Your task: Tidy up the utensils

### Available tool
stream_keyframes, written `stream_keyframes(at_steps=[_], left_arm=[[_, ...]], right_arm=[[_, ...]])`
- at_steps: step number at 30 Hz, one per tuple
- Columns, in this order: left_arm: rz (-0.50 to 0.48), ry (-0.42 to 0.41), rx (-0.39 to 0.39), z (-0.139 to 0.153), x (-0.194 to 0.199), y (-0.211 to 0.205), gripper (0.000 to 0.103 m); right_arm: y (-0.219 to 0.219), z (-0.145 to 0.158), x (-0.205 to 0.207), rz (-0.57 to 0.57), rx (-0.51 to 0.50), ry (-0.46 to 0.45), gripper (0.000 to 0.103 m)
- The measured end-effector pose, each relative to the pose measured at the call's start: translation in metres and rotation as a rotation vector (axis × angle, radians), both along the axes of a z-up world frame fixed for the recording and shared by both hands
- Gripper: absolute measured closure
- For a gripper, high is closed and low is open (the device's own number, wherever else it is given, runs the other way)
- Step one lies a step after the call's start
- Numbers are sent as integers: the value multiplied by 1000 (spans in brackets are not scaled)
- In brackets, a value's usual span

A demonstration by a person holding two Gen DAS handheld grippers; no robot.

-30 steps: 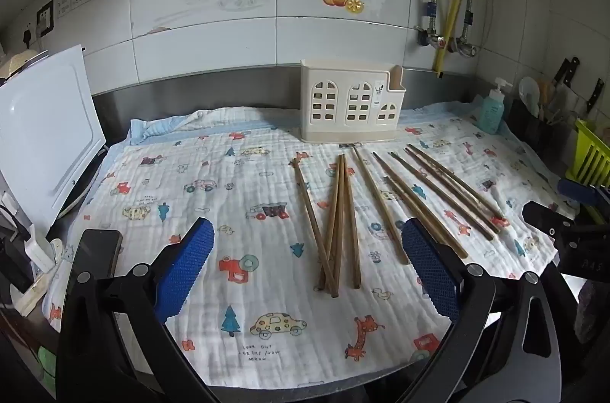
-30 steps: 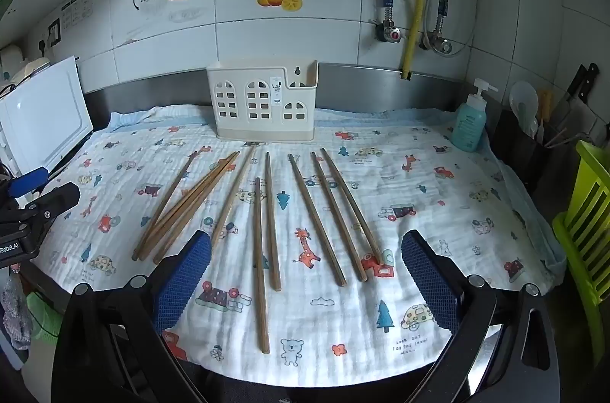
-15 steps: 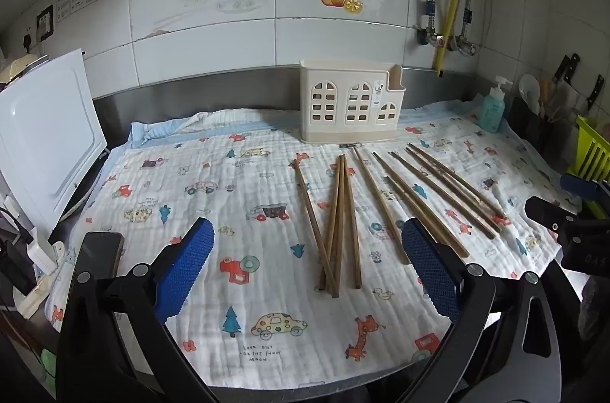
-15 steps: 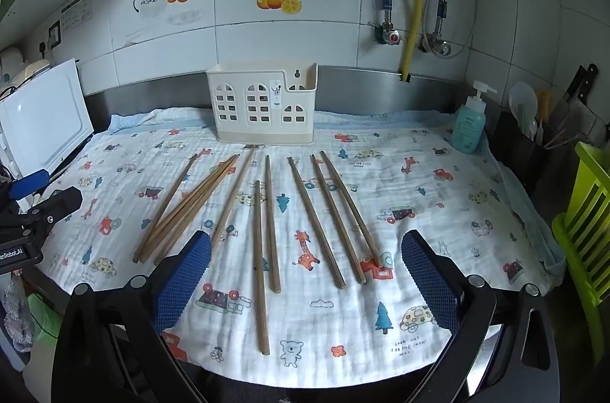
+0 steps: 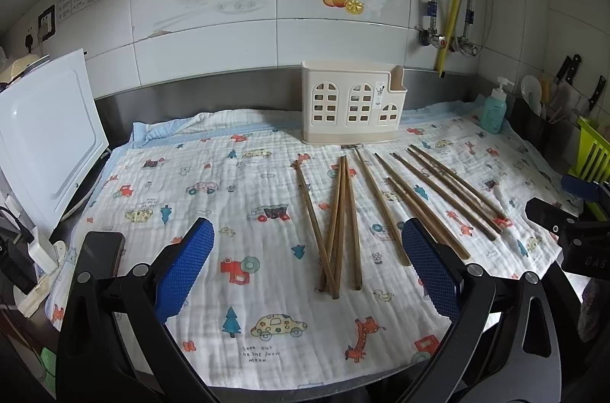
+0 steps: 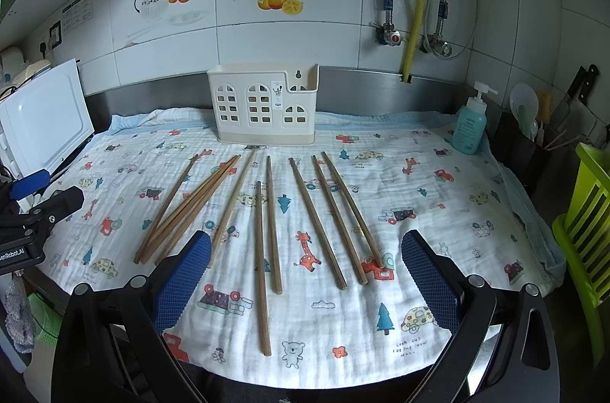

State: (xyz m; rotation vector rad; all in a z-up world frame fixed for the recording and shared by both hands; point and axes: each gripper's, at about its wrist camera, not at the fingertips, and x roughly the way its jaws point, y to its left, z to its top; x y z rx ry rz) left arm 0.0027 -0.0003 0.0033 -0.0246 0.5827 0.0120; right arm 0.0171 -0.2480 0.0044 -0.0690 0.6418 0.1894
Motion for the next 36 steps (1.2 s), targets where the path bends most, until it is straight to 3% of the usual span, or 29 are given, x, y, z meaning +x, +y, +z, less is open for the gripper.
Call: stream_keyframes(at_steps=[36], left_arm=[[-3, 11, 7, -4, 6, -4, 5]], right_arm=[[2, -2, 2, 1, 3, 1, 6]])
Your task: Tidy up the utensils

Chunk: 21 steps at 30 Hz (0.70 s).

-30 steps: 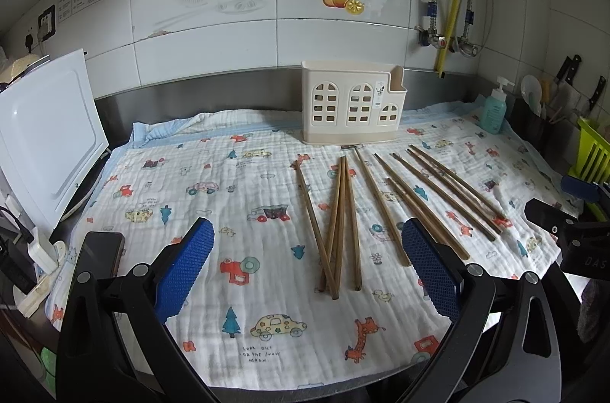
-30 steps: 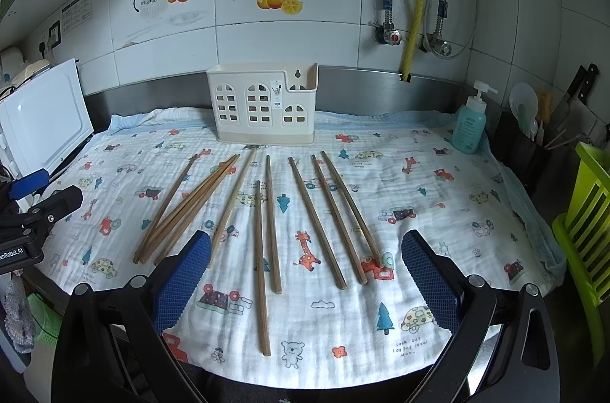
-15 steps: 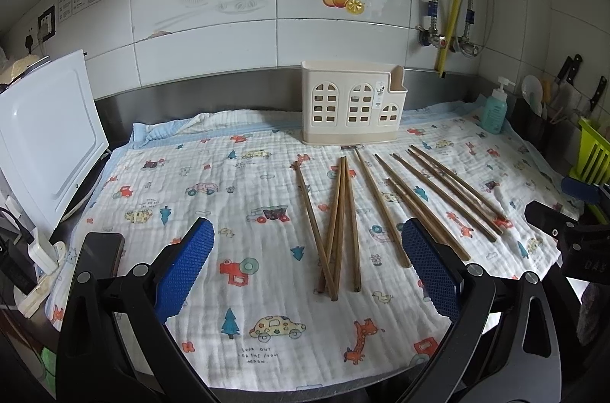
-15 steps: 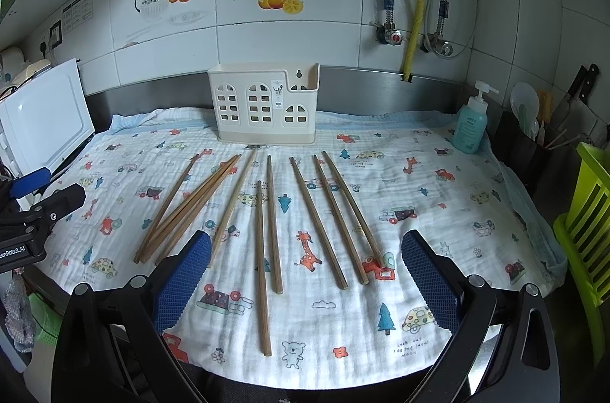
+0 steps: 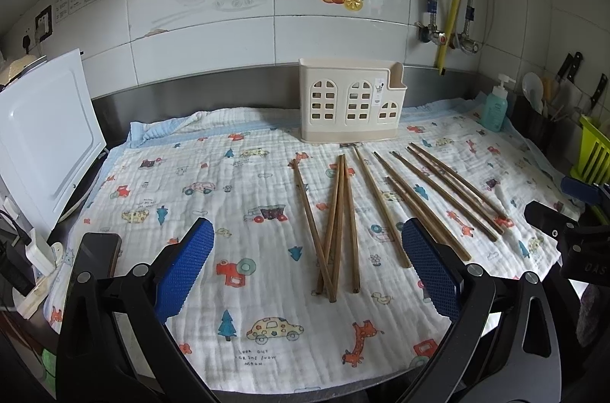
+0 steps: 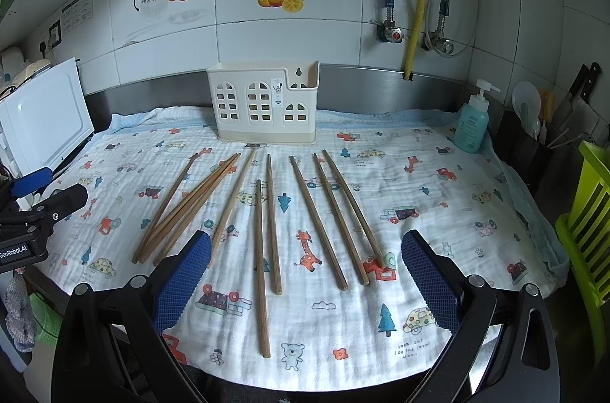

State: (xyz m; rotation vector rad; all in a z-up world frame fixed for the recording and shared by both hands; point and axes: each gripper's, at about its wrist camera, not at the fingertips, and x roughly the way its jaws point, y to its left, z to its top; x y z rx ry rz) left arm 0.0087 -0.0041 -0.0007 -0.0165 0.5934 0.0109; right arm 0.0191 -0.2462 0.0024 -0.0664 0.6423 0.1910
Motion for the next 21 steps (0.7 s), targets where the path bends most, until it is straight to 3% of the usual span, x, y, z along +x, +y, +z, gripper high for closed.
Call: stream_keyframes(at_steps=[21], left_arm=[[22, 19, -22, -6, 13, 4, 5]], right_arm=[[-2, -8, 11, 3, 2, 0, 6]])
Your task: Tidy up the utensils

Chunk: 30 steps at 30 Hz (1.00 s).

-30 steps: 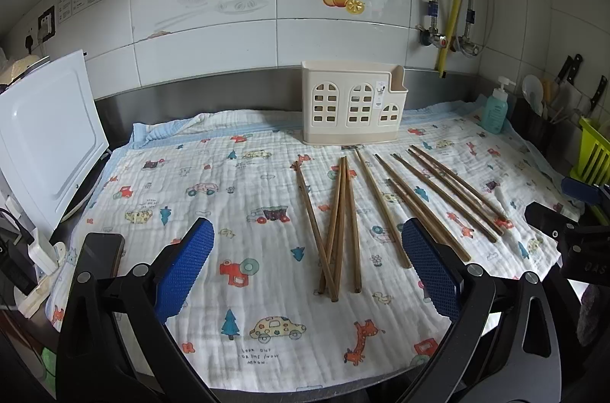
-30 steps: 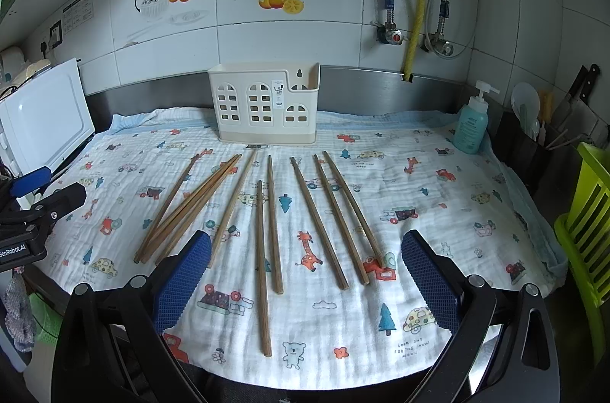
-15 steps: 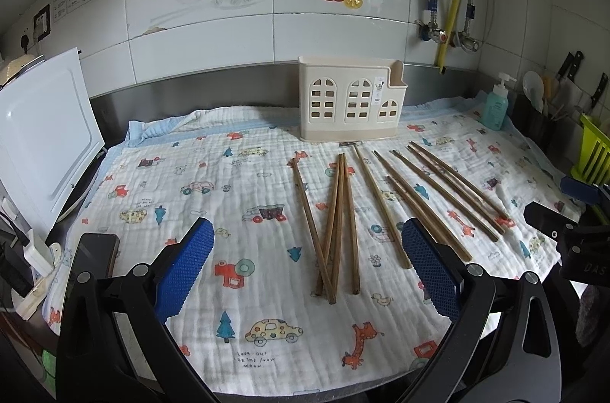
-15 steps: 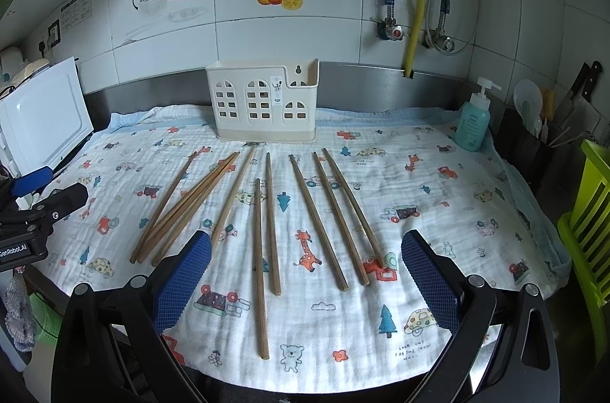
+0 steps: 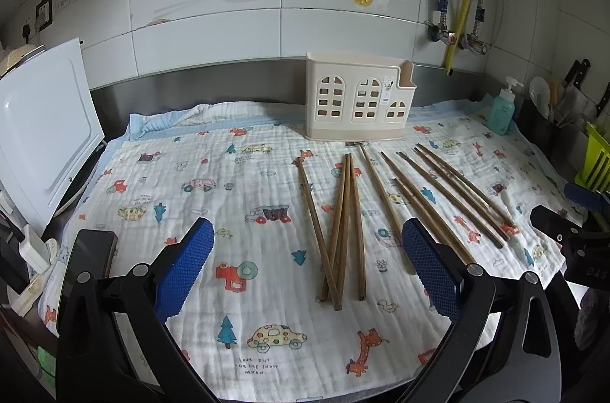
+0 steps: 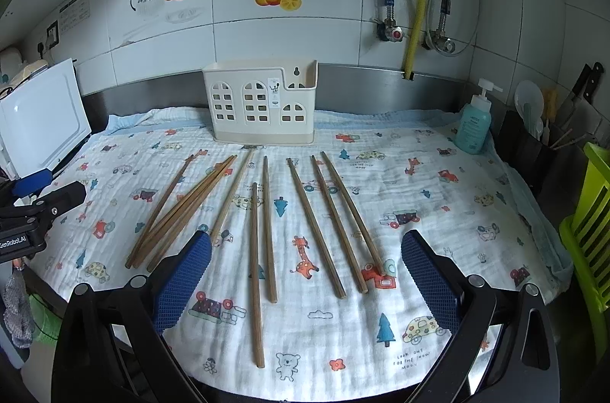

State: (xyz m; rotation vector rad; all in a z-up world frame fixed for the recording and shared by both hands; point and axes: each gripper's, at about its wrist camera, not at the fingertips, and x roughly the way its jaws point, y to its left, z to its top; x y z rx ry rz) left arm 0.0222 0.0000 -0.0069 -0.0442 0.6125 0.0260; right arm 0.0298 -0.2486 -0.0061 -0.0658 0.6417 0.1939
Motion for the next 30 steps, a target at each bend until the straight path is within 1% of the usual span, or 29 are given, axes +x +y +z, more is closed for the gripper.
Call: stream_keyframes(at_steps=[13, 20, 24, 28, 29, 30], left_arm=[[17, 13, -20, -1, 9, 7, 7], [23, 27, -57, -7, 17, 13, 7], [18, 35, -35, -11, 22, 13, 7], [-2, 42, -29, -16, 28, 13, 8], [-8, 49, -26, -18, 29, 13, 10], [-19, 61, -26, -21, 32, 12, 22]], right_arm=[[-3, -2, 7, 10, 6, 2, 7], [-8, -4, 12, 14, -5, -1, 7], [-14, -6, 16, 5, -7, 1, 8], [-19, -10, 22, -3, -18, 5, 8], [-20, -11, 23, -4, -22, 8, 8], [-22, -12, 25, -5, -27, 12, 9]])
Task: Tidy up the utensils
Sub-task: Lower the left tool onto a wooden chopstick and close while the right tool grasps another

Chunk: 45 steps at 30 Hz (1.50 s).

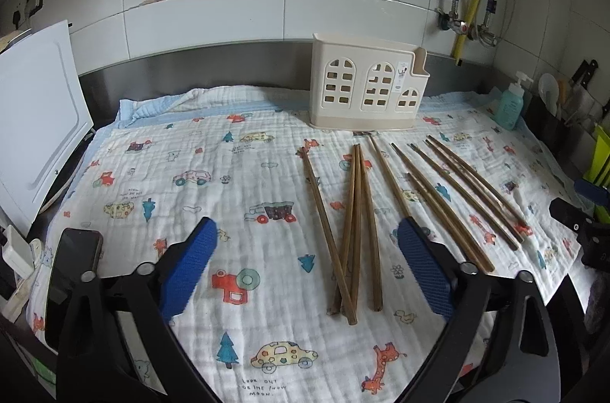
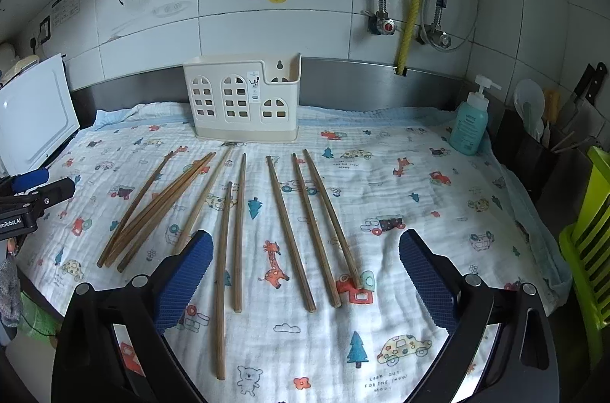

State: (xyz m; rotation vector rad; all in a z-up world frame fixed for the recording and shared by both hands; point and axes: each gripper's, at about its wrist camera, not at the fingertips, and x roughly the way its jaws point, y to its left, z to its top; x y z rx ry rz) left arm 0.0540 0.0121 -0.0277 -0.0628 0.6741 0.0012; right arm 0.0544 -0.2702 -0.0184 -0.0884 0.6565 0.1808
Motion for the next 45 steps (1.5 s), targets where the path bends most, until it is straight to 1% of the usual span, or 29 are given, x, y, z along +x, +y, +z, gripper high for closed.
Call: stream_keyframes(at_steps=[1, 2, 3, 4, 6, 8, 10, 11, 12, 13, 14, 15, 17, 18, 20, 22, 23, 25, 27, 32, 34, 40, 42, 45], left_arm=[[-7, 13, -5, -3, 2, 1, 26], [-11, 27, -15, -7, 4, 2, 26], [-16, 37, -24, -11, 6, 2, 28], [-20, 45, -28, -13, 8, 2, 32], [-24, 59, -32, -18, 12, 2, 34], [-26, 77, -37, -22, 16, 1, 38], [-27, 91, -37, -27, 19, -2, 41], [-25, 98, -39, -30, 21, -2, 44], [-26, 108, -46, -32, 23, -3, 47], [-24, 117, -55, -35, 25, -3, 48], [-20, 126, -57, -38, 27, -4, 50], [-18, 136, -60, -41, 29, -4, 53], [-15, 155, -80, -46, 34, -4, 61], [-17, 164, -92, -49, 37, -4, 67], [-9, 177, -102, -54, 42, -4, 68], [-2, 186, -110, -58, 47, -5, 75], [1, 191, -117, -60, 49, -5, 77], [6, 199, -132, -63, 53, -5, 81], [13, 204, -138, -65, 56, -5, 83], [33, 221, -159, -70, 63, -3, 86], [34, 224, -168, -72, 65, -3, 89], [63, 241, -163, -78, 68, -5, 90], [71, 239, -153, -78, 68, -5, 93], [73, 241, -150, -78, 68, -6, 93]], right_arm=[[-1, -1, 1, 1, -2, 4, 10], [-2, -3, 3, 2, -5, 9, 12], [-3, -5, 4, 2, -7, 13, 13], [-4, -6, 5, 2, -7, 17, 14], [-7, -9, 9, 1, -5, 24, 17], [-9, -13, 12, 0, -6, 31, 18], [-11, -16, 15, -2, -6, 39, 22], [-12, -18, 16, -2, -4, 43, 24], [-12, -20, 17, -3, -5, 48, 25], [-13, -23, 18, -4, -7, 52, 26], [-14, -24, 20, -3, -4, 56, 29], [-16, -26, 21, 0, 3, 60, 32], [-18, -29, 24, 1, 12, 70, 35], [-19, -31, 25, 0, 11, 74, 37], [-20, -33, 29, 1, 14, 80, 39], [-22, -36, 32, 2, 11, 85, 41], [-22, -38, 34, 1, 10, 86, 44], [-23, -41, 37, 2, 9, 96, 45], [-25, -44, 41, 4, 12, 104, 51], [-29, -48, 47, 7, 16, 112, 54], [-30, -49, 49, 8, 14, 113, 56], [-37, -54, 55, 10, 7, 124, 63], [-38, -57, 57, 16, 2, 129, 69], [-40, -62, 60, 22, -3, 142, 75]])
